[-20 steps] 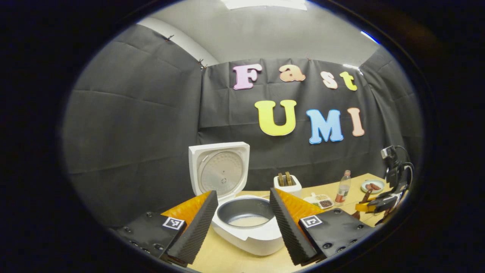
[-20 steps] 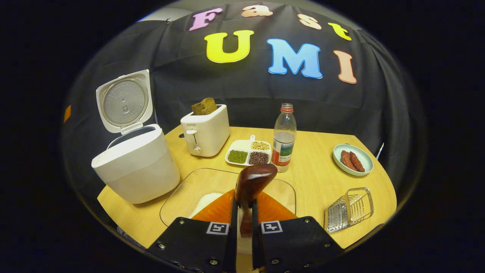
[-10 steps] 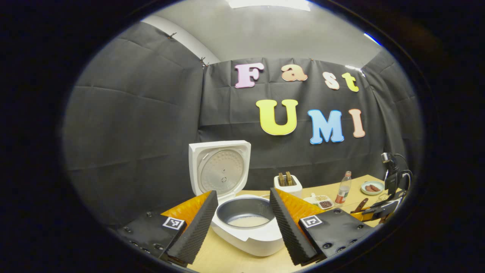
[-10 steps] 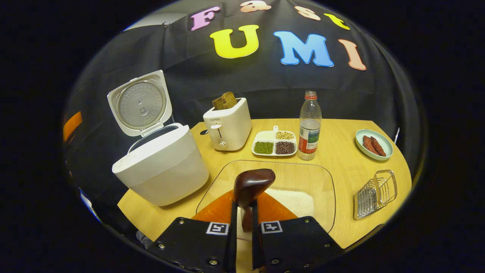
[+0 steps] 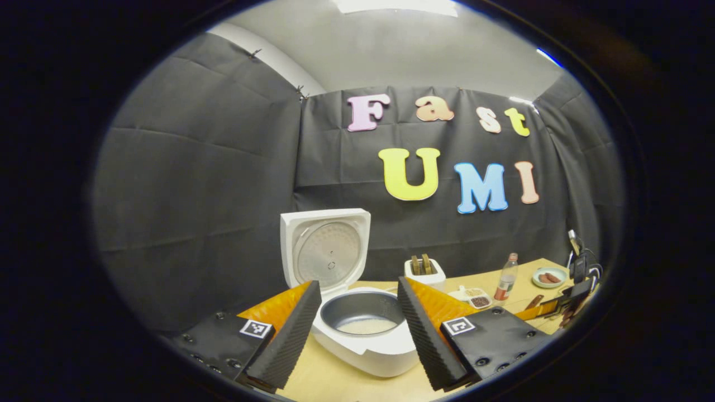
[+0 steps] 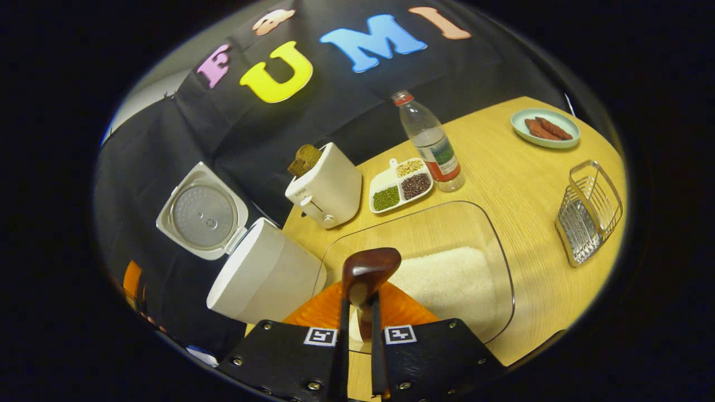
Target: Close the left gripper, press the button to open the rice cooker; take a wooden spoon from the chopstick holder with the right hand, scoop a spoonful of rice and pour it into the rice cooker, then put the wooden spoon back into the chopstick holder.
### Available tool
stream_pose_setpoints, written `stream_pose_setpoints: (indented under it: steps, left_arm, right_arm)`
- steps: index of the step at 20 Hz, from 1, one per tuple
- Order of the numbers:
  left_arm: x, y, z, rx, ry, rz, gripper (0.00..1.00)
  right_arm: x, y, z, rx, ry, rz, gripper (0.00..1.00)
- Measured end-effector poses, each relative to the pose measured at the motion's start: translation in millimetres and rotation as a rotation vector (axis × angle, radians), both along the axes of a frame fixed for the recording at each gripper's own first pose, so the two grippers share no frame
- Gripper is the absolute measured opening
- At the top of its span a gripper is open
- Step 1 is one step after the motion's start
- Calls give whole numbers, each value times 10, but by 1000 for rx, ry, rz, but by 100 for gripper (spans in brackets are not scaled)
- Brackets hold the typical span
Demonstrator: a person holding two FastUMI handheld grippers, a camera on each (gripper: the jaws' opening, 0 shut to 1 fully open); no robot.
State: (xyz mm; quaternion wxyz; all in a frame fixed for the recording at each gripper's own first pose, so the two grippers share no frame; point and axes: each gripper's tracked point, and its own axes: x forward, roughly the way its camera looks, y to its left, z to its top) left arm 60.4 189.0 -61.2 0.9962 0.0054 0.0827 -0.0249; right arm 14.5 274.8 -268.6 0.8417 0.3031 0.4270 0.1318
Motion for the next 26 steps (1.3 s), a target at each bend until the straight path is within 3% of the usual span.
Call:
stream_pose_setpoints:
  steps: [4,12,16,26]
  left_arm:
    - [-44,4,46,-3,-2,8,95]
    - [-75,-156,92,-17,-11,-8,95]
    - [-97,-180,53,-17,-9,-16,96]
    - [-181,171,-43,-39,3,32,95]
  right_arm:
    - [108,-293,31,88,30,-106,17]
    - [324,-553,390,249,31,-224,17]
    - [424,-504,678,328,23,-241,16]
    - [710,-31,1345,400,-49,-191,16]
